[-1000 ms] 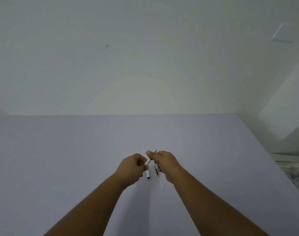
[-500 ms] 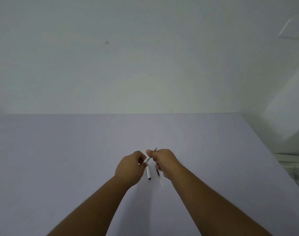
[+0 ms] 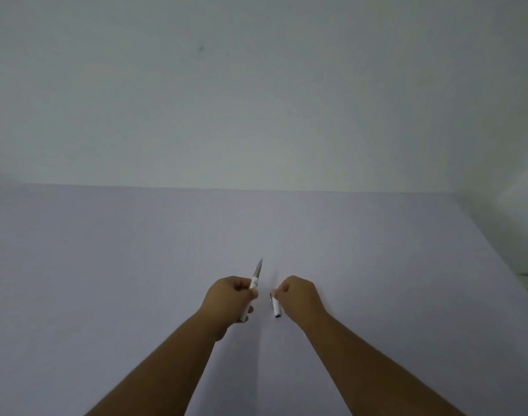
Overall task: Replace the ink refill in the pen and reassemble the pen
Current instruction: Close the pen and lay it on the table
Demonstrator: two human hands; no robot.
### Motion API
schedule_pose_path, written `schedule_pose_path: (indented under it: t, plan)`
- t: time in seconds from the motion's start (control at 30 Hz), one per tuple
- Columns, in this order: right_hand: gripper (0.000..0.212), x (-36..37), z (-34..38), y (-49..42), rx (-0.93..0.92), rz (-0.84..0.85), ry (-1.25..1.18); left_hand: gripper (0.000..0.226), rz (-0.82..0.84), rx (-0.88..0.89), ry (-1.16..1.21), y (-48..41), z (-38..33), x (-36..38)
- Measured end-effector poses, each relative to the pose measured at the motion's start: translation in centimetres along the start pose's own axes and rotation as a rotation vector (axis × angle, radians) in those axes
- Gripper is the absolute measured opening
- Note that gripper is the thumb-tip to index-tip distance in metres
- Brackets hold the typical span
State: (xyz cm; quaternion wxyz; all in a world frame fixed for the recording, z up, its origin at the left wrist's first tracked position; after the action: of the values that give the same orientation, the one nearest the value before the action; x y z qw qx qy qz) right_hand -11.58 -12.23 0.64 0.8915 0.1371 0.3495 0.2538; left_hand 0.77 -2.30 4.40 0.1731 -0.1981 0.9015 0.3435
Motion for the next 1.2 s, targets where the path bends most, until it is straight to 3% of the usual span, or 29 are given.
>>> schedule_pose_path:
  t: [0.07, 0.23, 0.33, 0.4, 0.5, 0.6, 0.7, 1.2]
  plan:
    - [0.015, 1.3, -0.3, -0.4, -0.015, -0.005, 0.068, 0.010, 0.030, -0.015, 0.039, -0.2, 0.4, 0.0]
    - [0.022, 3.2, -0.6, -1.0, -0.061, -0.060, 0.192, 0.011, 0.072, -0.043, 0.095, -0.5, 0.7, -0.2]
    - [0.024, 3.5, -0.5, -1.2, -0.035, -0.063, 0.133, 0.009, 0.087, -0.045, 0.102, -0.5, 0.8, -0.4]
    - [0.017, 3.0, -0.1, -1.3, -0.014, -0.062, -0.012, 0.008, 0.096, -0.043, 0.097, -0.5, 0.8, -0.6]
    - [0.036, 1.3, 1.2, -1.3, 0.022, -0.081, -0.377, 0.008, 0.113, -0.040, 0.071, -0.3, 0.7, -0.7]
    - [0.020, -0.6, 2.8, -1.6, 0.065, -0.105, -0.866, 0.007, 0.137, -0.038, 0.040, 0.0, 0.4, -0.6]
    - [0.012, -2.1, 4.0, -1.6, 0.057, -0.084, -1.030, 0.007, 0.154, -0.032, 0.014, 0.4, 0.1, -0.4]
    - [0.015, -2.0, 3.2, 1.7, 0.022, 0.250, -0.918, 0.007, 0.158, 0.010, 0.002, 2.0, -0.5, 0.2]
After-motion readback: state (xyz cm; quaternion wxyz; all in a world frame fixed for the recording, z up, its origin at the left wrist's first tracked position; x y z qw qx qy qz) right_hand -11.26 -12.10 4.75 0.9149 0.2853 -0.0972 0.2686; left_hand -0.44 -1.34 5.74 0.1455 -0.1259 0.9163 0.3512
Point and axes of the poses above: each hand's wrist, its own y-axis away from the middle knuckle, its own x-axis out of the palm, z = x × y, the point moved 2 cm from there along -y, towards the middle knuckle, and after that the axes turned 14 degrees about -y, right-handed, at the moved point
